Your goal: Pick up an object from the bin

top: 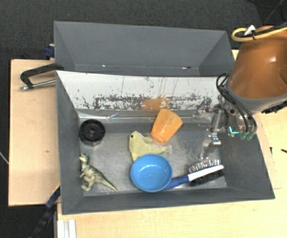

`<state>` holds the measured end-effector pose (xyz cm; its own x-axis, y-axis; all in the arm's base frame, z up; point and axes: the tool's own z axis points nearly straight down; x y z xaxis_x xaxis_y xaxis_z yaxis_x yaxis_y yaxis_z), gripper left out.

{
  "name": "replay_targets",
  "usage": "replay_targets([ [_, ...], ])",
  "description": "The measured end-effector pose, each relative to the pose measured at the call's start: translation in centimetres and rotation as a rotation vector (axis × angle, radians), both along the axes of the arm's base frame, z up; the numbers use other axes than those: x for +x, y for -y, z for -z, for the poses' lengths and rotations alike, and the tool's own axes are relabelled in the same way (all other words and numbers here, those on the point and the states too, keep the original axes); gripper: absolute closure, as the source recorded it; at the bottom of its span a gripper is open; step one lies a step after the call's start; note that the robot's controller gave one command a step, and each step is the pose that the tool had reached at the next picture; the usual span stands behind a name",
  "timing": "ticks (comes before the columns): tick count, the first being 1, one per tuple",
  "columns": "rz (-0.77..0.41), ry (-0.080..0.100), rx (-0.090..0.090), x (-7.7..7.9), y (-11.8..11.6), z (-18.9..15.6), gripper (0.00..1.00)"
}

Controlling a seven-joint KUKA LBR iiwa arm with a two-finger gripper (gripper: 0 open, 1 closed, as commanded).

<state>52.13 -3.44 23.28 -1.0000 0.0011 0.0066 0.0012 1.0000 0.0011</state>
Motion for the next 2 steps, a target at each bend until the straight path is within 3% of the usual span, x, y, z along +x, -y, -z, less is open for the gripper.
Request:
replay_targets([
  [1, -0.189, 0.005, 0.003, 0.7, 3.5, 13.2, 0.00],
  [2, -0.505, 0.030, -0.006, 0.0, -2.2, 15.5, 0.00],
])
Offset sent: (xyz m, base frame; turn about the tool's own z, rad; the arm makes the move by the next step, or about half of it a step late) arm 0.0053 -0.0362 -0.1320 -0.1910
